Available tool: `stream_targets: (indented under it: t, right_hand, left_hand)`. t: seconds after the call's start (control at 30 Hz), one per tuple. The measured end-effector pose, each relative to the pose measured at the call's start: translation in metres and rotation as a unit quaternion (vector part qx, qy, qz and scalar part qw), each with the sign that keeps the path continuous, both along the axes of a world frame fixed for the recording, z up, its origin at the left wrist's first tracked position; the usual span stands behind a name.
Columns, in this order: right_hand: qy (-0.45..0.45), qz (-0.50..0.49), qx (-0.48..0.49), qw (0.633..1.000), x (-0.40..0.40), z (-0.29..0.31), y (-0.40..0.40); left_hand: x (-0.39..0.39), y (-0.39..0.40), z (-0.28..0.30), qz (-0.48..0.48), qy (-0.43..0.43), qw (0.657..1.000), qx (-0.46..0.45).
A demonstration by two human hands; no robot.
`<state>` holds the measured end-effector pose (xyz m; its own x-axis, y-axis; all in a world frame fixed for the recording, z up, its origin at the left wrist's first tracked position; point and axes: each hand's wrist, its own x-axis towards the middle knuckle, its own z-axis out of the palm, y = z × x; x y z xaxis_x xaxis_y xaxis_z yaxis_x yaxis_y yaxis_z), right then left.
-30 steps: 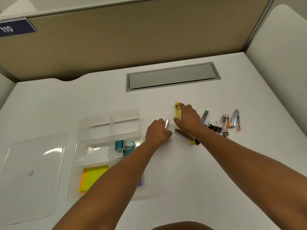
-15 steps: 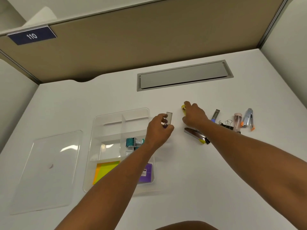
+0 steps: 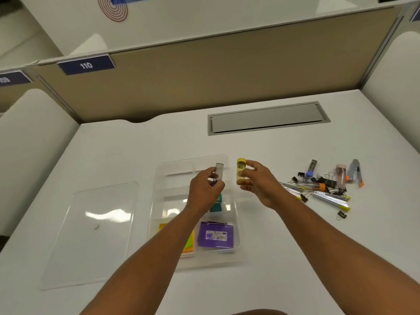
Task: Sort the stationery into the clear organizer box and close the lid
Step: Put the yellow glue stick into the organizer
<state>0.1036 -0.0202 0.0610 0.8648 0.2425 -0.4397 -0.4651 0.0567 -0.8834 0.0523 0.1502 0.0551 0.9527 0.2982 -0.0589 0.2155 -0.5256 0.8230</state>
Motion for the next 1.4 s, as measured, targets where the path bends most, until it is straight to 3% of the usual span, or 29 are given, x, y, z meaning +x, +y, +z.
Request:
stream_targets:
  t: [0.33, 0.5, 0.83, 1.03, 1.2, 1.4]
  right_hand:
    - [0.021, 0.115, 0.037, 0.992, -0.039, 0.015, 0.089]
    - [0.023, 0.085, -0.007, 0.996, -0.047, 0.011, 0.118]
    - [-0.107, 0.031, -0.171, 0.979, -0.056, 0.008, 0.146]
    - [-0.151, 0.027, -0.209, 0.966, -0.057, 0.006, 0.148]
    - [-0.231, 0.075, -0.362, 0.900, -0.055, -0.001, 0.153]
    - [-0.345, 0.162, -0.526, 0.760, -0.061, -0.011, 0.164]
  left_hand:
    - [-0.036, 0.090, 0.006, -0.017, 0.032, 0.996, 0.078]
    - [-0.044, 0.129, 0.007, -0.078, 0.085, 0.981, 0.153]
    - [-0.038, 0.134, -0.012, -0.253, 0.173, 0.891, 0.335]
    - [-0.029, 0.142, -0.008, -0.342, 0.213, 0.860, 0.313]
    - [-0.033, 0.144, -0.009, -0.336, 0.195, 0.878, 0.280]
    - [-0.042, 0.155, -0.006, -0.219, 0.104, 0.945, 0.219]
